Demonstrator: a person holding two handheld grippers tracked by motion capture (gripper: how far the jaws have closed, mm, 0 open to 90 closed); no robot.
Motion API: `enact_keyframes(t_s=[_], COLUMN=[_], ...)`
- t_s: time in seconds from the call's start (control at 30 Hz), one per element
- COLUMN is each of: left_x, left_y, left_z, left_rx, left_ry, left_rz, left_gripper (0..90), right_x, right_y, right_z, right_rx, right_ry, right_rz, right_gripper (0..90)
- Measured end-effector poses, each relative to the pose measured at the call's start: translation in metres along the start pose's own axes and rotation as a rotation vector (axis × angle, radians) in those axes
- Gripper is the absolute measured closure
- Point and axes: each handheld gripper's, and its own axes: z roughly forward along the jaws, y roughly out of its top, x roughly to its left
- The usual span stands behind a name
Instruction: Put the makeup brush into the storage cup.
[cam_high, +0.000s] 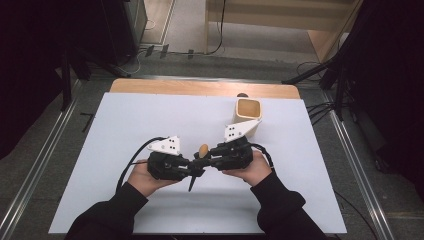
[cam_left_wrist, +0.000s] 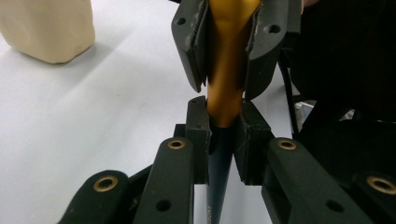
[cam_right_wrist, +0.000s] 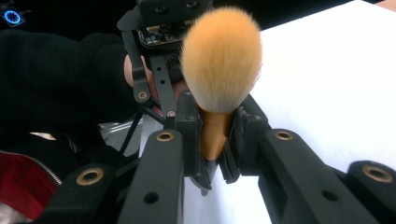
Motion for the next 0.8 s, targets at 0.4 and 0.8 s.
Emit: enact_keyframes(t_s=[0.4,0.8], left_x=[-0.001,-0.002], left_y=[0.002,-0.002], left_z=[-0.007,-0.011], left_rx=[-0.053,-0.118], left_ry=[-0.003,0.0], left_rz=[-0.002,-0.014], left_gripper=[79.5,79.4], right_x=[0.0,0.008], right_y=[0.0,-0.009], right_z=[-0.002,-0.001], right_rx=[-0.076,-0.191], right_ry=[-0.025,-0.072], right_rz=[0.017,-0.001], right_gripper=[45.7,27.0])
